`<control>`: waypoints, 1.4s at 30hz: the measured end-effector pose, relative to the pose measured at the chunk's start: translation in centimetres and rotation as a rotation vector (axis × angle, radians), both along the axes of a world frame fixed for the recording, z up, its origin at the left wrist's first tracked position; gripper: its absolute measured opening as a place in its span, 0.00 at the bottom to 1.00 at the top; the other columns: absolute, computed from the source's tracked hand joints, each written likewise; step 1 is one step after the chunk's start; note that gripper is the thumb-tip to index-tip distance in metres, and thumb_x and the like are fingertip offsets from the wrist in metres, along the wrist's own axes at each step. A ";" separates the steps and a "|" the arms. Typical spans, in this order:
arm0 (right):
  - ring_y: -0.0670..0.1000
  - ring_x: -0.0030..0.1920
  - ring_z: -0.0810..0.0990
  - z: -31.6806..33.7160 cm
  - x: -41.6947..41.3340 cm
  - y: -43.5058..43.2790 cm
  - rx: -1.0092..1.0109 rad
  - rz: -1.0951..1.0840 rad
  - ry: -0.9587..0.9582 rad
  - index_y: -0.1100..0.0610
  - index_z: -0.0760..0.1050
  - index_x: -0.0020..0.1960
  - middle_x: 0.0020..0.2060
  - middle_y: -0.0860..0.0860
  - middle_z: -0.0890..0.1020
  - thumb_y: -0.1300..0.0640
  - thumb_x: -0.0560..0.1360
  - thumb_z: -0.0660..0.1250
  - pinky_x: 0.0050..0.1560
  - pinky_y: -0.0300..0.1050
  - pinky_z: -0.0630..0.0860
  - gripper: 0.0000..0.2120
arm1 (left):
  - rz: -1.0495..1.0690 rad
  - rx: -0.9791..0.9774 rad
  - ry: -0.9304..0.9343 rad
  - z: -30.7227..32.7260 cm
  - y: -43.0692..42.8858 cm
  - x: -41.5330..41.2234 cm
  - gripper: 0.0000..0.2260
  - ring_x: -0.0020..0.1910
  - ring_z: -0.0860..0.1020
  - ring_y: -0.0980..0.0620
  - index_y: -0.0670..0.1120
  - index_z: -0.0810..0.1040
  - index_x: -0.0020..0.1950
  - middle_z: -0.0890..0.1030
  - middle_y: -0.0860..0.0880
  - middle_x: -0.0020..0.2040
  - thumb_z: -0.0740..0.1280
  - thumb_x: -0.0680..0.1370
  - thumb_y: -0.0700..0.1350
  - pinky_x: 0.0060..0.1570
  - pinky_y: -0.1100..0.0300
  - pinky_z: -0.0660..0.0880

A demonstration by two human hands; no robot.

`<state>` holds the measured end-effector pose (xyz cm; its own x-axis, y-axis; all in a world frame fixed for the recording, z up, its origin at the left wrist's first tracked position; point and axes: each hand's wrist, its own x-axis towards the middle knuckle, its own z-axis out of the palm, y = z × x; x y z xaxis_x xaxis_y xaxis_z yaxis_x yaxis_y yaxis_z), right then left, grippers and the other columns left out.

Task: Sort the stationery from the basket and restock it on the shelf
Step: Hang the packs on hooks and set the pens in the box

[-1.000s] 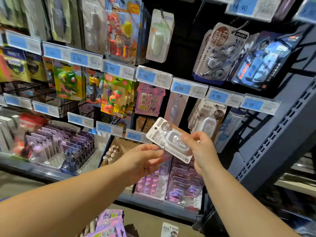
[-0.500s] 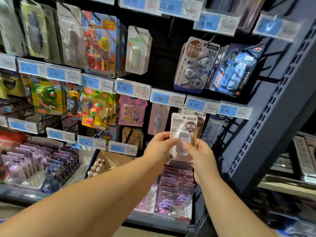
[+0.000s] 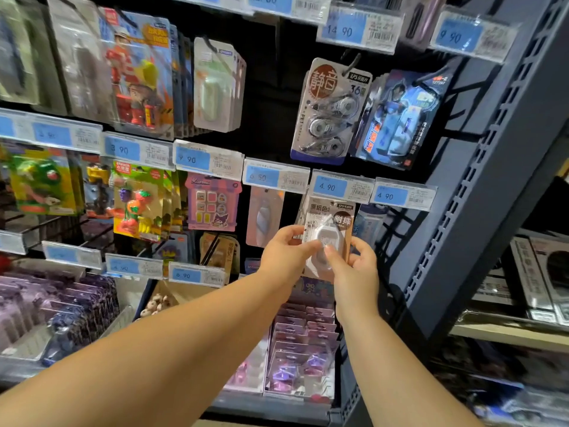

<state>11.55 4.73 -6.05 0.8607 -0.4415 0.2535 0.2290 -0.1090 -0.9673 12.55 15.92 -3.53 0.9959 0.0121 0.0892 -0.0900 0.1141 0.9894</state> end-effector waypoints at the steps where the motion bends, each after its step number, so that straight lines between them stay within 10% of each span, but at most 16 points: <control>1: 0.50 0.48 0.82 0.0 0.1 0.1 0.005 -0.012 -0.005 0.44 0.69 0.62 0.46 0.47 0.82 0.49 0.73 0.73 0.51 0.52 0.79 0.21 | 0.003 0.002 -0.006 0.0 0.0 0.1 0.19 0.47 0.75 0.56 0.51 0.73 0.67 0.75 0.53 0.52 0.71 0.76 0.46 0.38 0.68 0.70; 16: 0.47 0.44 0.77 0.1 2.2 0.3 -0.088 -0.147 0.109 0.48 0.68 0.55 0.45 0.46 0.76 0.44 0.72 0.71 0.38 0.40 0.70 0.17 | 0.203 0.387 -0.083 0.0 -0.8 2.7 0.17 0.44 0.76 0.53 0.47 0.72 0.60 0.76 0.52 0.49 0.71 0.76 0.51 0.36 0.63 0.69; 20: 0.49 0.47 0.74 -0.7 1.5 -0.1 -0.200 -0.177 0.169 0.50 0.70 0.59 0.54 0.50 0.75 0.45 0.75 0.68 0.36 0.38 0.65 0.16 | 0.238 0.445 -0.123 -2.0 -0.2 2.2 0.13 0.37 0.72 0.56 0.47 0.70 0.52 0.73 0.54 0.41 0.72 0.75 0.49 0.32 0.67 0.65; 26: 0.52 0.43 0.77 -5.2 -0.9 0.7 -0.637 0.009 0.222 0.47 0.71 0.45 0.40 0.48 0.76 0.45 0.74 0.68 0.42 0.46 0.71 0.08 | 0.114 0.481 -0.072 -9.3 2.4 -1.4 0.11 0.36 0.72 0.58 0.48 0.69 0.49 0.74 0.54 0.39 0.72 0.76 0.47 0.35 0.65 0.68; 35: 0.53 0.41 0.73 -16.8 -4.4 4.5 -1.209 0.876 1.103 0.57 0.74 0.47 0.40 0.54 0.76 0.47 0.78 0.65 0.36 0.41 0.68 0.13 | -0.373 0.979 0.332 -25.8 10.8 -9.9 0.12 0.52 0.79 0.46 0.47 0.76 0.57 0.80 0.49 0.49 0.71 0.76 0.48 0.42 0.60 0.67; 39: 0.52 0.31 0.73 -27.0 -6.4 4.9 -1.139 0.802 1.311 0.59 0.72 0.38 0.32 0.55 0.76 0.46 0.77 0.67 0.27 0.36 0.67 0.18 | -0.485 1.208 0.241 -30.1 14.7 -12.7 0.26 0.57 0.78 0.42 0.47 0.80 0.58 0.82 0.45 0.55 0.55 0.73 0.63 0.49 0.57 0.72; 42: 0.55 0.46 0.77 -34.3 -10.6 3.5 -0.949 0.621 1.460 0.63 0.74 0.61 0.52 0.59 0.79 0.50 0.75 0.69 0.42 0.41 0.70 0.21 | -0.512 1.392 0.163 -32.2 16.1 -13.1 0.40 0.60 0.74 0.41 0.53 0.80 0.62 0.80 0.46 0.57 0.42 0.62 0.66 0.56 0.51 0.74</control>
